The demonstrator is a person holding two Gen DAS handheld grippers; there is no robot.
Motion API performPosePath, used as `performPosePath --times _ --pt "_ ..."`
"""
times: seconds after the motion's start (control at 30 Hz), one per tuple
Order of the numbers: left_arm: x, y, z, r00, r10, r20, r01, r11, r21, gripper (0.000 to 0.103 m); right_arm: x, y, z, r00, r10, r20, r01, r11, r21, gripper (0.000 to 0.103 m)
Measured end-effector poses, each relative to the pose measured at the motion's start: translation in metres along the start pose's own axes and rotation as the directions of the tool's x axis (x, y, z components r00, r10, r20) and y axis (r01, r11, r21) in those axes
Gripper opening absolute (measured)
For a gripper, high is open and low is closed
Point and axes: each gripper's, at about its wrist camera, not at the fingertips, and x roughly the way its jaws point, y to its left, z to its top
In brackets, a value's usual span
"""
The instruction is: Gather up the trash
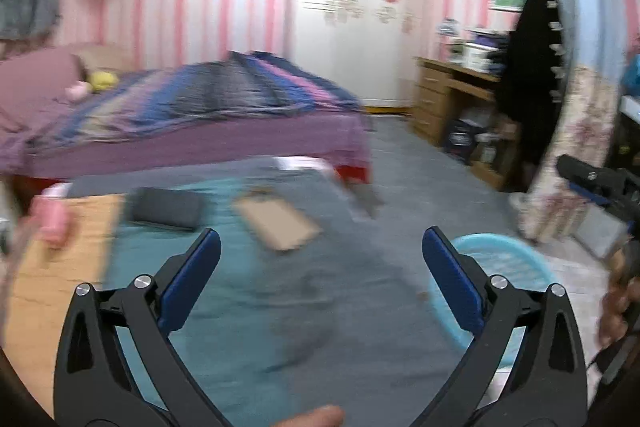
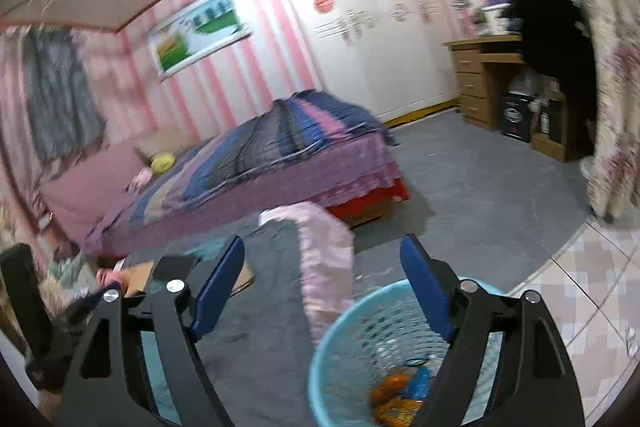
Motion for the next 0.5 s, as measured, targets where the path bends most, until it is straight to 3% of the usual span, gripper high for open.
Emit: performPosePath --times 0.13,0.27,0.4,0.5 --pt "-0.022 0.069 -0.013 0.991 0.137 0.008 -0.137 0.99 -0.042 0.098 0.015 0.047 -0.013 0.997 0.065 -0.038 -0.068 0.996 -0.066 0.083" --pt "-0.037 0.128 -0.029 0.964 0.265 0.01 -0.263 0.96 -0.093 0.098 0.029 0.103 -0.034 0.984 0.146 -0.1 -0.16 0.976 -0.148 0.083" --pt "-0.052 0.165 -0.038 0.947 0.321 0.015 -0.316 0.938 -0.142 0.098 0.034 0.146 -0.053 0.976 0.181 -0.119 -0.202 0.958 -0.206 0.083" --pt "-0.061 0.182 -0.042 0.948 0.316 0.034 -0.307 0.939 -0.156 0.098 0.04 0.176 -0.071 0.973 0.184 -0.142 -0.215 0.944 -0.248 0.085"
